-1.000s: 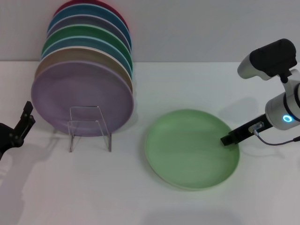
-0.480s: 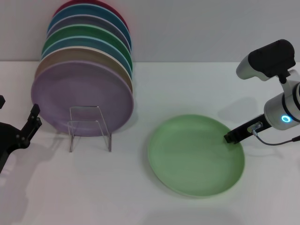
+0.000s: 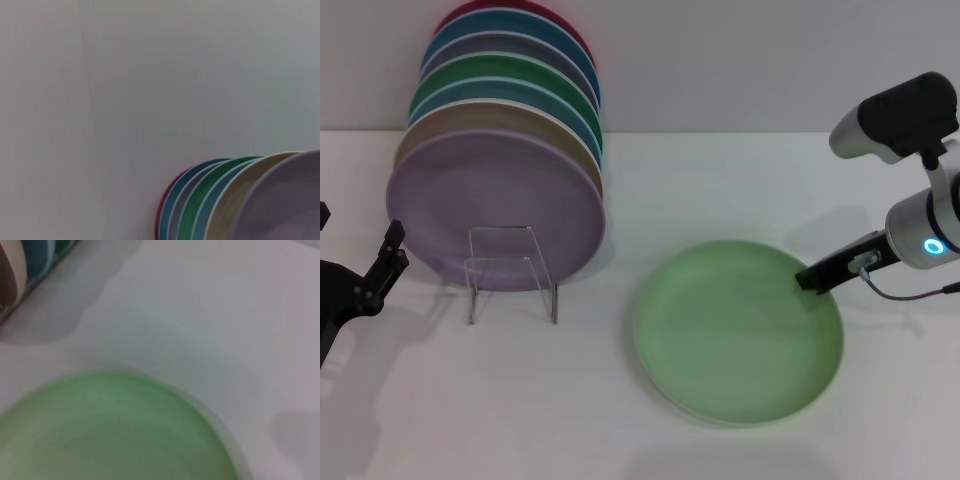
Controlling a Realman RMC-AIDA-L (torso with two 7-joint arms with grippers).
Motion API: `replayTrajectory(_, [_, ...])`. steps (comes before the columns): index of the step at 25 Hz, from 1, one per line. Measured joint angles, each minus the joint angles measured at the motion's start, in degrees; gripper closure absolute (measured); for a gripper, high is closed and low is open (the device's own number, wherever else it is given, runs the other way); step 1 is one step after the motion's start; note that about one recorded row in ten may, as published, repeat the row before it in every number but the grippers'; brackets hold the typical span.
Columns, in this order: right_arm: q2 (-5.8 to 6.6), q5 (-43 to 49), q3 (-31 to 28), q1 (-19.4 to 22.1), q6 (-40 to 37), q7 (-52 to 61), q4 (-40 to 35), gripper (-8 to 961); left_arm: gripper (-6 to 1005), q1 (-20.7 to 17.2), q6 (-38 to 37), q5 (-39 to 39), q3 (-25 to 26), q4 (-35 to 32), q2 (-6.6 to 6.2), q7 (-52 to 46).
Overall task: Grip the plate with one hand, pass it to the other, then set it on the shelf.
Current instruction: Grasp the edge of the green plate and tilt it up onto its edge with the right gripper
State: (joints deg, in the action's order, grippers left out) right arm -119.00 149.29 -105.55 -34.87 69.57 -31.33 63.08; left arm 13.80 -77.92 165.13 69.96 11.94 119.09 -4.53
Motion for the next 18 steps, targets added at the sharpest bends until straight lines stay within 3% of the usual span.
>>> replayTrajectory(13, [0.03, -3.3, -0.1, 1.8, 0.5, -2.1, 3.1, 929, 257, -1.4, -1.5, 0.0, 0.0, 2.2, 0.0, 0.0])
replayTrajectory(18, [0.15, -7.1, -0.5, 4.3, 1.3, -4.6, 7.5, 933, 260, -1.5, -3.9, 0.0, 0.0, 2.2, 0.0, -0.3])
